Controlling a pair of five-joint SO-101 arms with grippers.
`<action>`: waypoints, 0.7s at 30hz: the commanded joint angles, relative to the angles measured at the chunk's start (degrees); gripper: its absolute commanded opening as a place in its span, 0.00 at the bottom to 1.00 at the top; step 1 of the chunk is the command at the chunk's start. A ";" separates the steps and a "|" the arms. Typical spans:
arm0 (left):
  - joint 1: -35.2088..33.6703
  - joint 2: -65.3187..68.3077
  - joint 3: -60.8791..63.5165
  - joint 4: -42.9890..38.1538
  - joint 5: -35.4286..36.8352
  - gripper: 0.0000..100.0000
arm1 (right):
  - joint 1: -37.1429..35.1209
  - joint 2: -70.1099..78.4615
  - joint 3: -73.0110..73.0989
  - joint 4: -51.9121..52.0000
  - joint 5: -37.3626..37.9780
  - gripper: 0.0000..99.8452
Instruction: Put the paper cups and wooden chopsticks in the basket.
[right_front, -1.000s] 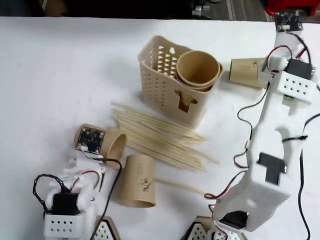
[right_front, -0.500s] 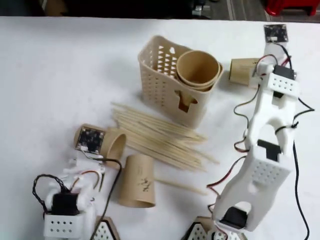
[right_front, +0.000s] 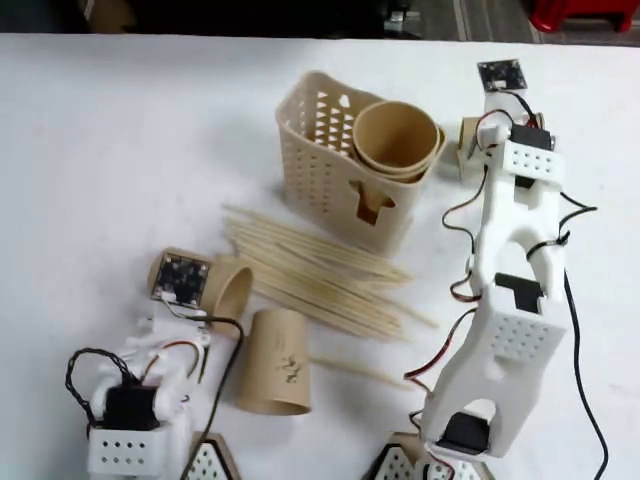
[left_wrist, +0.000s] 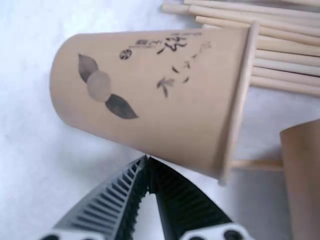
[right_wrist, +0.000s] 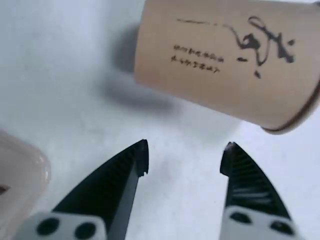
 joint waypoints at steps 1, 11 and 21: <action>-0.13 -0.04 -0.26 0.26 0.44 0.02 | 1.01 -7.08 -0.88 1.63 0.09 0.24; -0.13 -0.04 -0.26 0.26 0.44 0.02 | 6.20 -3.47 -0.88 -11.65 0.09 0.24; -0.13 -0.04 -0.26 0.26 0.44 0.02 | 4.44 1.71 -0.88 -8.48 0.09 0.24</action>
